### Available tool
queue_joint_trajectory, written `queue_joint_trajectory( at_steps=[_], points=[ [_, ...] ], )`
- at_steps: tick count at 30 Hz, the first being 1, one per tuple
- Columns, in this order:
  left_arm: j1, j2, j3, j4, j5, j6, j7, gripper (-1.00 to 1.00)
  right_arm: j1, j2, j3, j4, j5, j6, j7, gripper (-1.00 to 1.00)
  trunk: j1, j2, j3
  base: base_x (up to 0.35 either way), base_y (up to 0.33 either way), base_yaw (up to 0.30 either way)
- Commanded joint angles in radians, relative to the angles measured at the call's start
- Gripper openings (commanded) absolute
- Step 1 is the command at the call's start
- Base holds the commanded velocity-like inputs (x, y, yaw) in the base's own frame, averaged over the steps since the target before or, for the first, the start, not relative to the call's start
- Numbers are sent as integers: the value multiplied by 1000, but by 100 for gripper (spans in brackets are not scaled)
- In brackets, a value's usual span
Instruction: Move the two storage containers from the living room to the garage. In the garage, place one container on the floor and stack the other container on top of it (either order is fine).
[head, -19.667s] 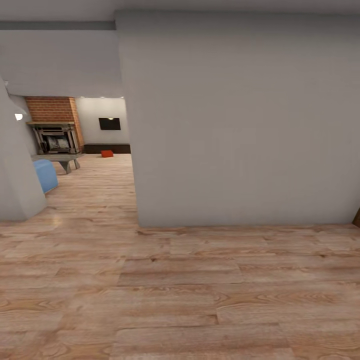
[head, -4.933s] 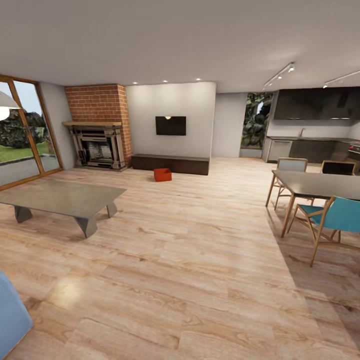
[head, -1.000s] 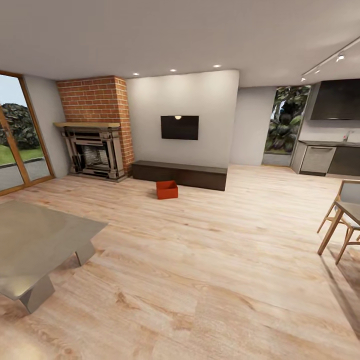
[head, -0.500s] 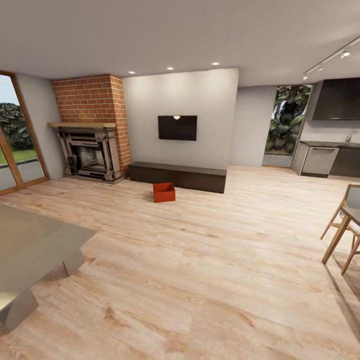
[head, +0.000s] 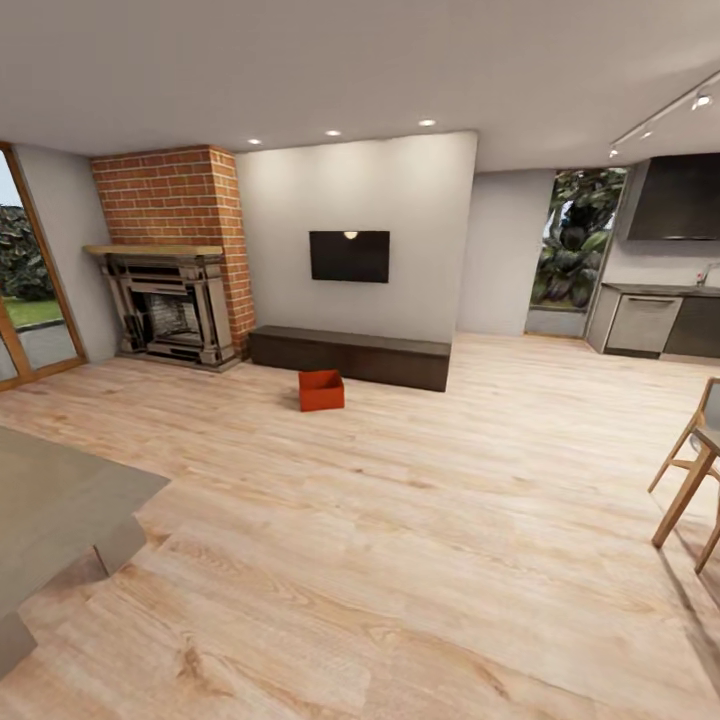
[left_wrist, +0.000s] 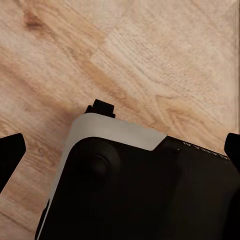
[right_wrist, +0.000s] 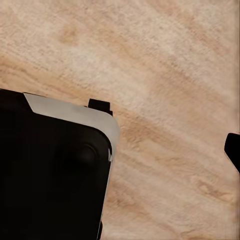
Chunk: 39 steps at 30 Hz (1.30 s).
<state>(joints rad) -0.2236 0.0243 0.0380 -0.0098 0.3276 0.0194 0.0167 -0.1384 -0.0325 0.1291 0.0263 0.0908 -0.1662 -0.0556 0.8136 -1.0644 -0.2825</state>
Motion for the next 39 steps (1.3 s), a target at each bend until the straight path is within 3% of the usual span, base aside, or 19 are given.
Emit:
queue_joint_trajectory(
  at_steps=[1,8,21,39],
  points=[
    [0,0,3,-1,3,2,2,100,-2,1,4,3,10,-3,-6,100,1,-1,-1,318,-71,0],
    [0,0,3,-1,4,2,2,100,-2,4,3,3,12,-4,-6,100,1,-1,-1,322,-21,42],
    [0,0,3,-1,3,2,2,100,-2,2,4,3,15,-3,-6,100,1,-1,-1,326,0,237],
    [0,0,3,-1,2,1,2,100,-2,5,4,3,10,-3,-6,100,1,-1,-1,326,0,11]
  ],
)
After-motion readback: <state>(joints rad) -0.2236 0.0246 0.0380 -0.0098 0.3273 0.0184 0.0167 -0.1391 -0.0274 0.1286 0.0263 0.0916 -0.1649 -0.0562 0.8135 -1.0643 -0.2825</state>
